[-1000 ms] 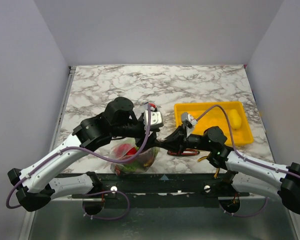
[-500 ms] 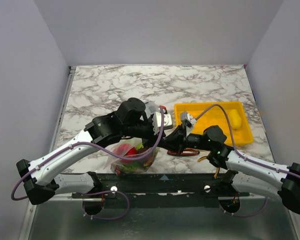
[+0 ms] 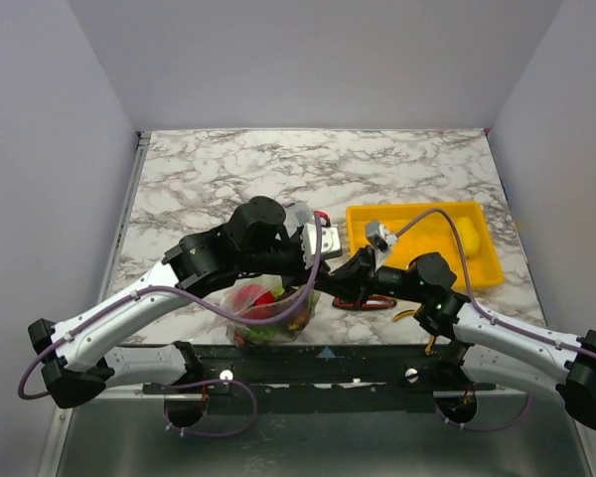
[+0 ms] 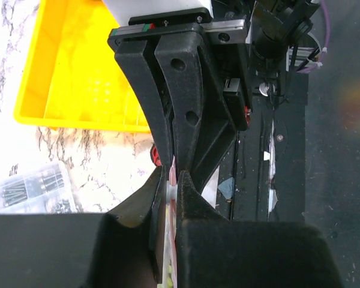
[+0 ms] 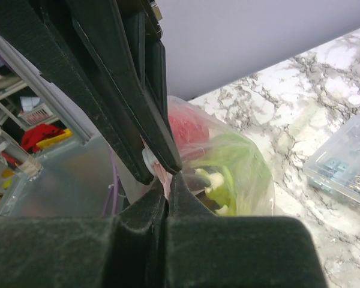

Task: Place the food in the zip-top bag and seal the zipper
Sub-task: Unzip the zipper food storage bag at the center of the board.

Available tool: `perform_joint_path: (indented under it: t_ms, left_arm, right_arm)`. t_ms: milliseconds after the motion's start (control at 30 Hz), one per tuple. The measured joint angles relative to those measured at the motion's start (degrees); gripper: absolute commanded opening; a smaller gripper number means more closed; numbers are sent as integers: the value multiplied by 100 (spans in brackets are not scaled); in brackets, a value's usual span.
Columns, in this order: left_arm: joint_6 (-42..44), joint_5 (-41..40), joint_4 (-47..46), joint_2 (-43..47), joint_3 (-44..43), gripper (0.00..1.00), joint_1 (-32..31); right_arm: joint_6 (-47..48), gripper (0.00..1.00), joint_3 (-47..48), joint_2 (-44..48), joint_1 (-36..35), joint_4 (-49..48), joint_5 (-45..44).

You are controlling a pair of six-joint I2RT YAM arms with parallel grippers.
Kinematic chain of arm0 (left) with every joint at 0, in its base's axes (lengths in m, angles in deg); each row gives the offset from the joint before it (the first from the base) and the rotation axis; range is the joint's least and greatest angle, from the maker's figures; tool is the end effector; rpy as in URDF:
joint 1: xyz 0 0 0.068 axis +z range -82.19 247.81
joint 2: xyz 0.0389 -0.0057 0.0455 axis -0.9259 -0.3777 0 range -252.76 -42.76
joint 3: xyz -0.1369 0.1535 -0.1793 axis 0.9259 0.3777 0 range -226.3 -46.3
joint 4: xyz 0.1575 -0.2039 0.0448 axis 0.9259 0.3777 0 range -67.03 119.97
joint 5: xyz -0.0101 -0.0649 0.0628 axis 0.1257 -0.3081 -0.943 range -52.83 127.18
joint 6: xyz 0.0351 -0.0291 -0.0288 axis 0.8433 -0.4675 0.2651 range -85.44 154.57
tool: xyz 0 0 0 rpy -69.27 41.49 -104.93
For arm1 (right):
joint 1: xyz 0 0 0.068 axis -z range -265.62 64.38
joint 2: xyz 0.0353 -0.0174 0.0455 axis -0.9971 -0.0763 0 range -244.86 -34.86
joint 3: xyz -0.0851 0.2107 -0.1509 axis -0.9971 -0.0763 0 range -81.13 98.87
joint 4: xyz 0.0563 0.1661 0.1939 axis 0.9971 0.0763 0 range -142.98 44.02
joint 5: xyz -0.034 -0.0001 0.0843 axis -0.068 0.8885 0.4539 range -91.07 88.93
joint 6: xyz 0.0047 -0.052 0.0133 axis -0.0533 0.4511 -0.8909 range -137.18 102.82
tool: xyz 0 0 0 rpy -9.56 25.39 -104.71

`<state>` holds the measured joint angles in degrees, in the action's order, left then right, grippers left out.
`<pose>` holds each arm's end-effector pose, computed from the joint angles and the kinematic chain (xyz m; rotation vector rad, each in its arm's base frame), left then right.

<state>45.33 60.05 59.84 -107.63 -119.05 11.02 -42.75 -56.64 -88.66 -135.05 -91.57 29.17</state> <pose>0.1176 -0.2047 0.3938 1.4052 1.6408 -0.8936 0.1232 0.1715 0.2758 -0.7896 1.3917 1.4189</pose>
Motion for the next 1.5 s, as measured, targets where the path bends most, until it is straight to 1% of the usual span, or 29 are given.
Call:
perform_joint_path:
  t_ms: [333, 533, 633, 667, 700, 767, 800, 867, 900, 1000, 1133, 1233, 1367, 1500]
  left_arm:
    - [-149, -240, 50, 356, 57, 0, -33]
    - [-271, -472, 129, 776, 304, 0, -33]
    - [-326, -560, 186, 1049, 501, 0, -33]
    - [-345, -577, 223, 1143, 564, 0, -33]
    - [-361, -588, 240, 1202, 595, 0, -33]
    - [-400, -592, 269, 1314, 612, 0, -33]
    - [-409, -592, 269, 1340, 612, 0, -33]
    - [-431, -597, 267, 1375, 612, 0, -33]
    - [-439, -597, 267, 1381, 612, 0, -33]
    - [-442, -597, 267, 1346, 610, 0, -33]
    - [-439, -597, 262, 1226, 597, 0, -33]
    - [-439, -597, 256, 1163, 590, 0, -33]
    - [-439, -597, 249, 1086, 533, 0, -33]
    - [-437, -597, 227, 1016, 468, 0, -33]
  right_arm:
    - [-551, 0, -313, 76, -2, -798, -400]
    - [-656, 0, -378, 192, -22, -868, -616]
    - [-494, 0, -295, 203, -26, -741, -525]
    - [-411, 6, -192, 166, -24, -627, -439]
    - [-319, 13, -81, 129, -20, -522, -337]
    - [-83, 35, 175, 74, -11, -216, -79]
    - [87, 44, 363, 39, -7, 37, 72]
    - [479, 53, 802, -31, -4, 636, 302]
    - [699, 54, 1016, -48, -7, 925, 389]
    - [1375, 54, 1519, -37, -4, 1762, 546]
    - [2328, 51, 1963, -39, -7, 2868, 549]
    - [2946, 47, 2149, -74, -4, 3532, 527]
    - [3550, 42, 2369, -212, -7, 4113, 461]
    - [3856, 38, 2509, -332, -22, 4273, 428]
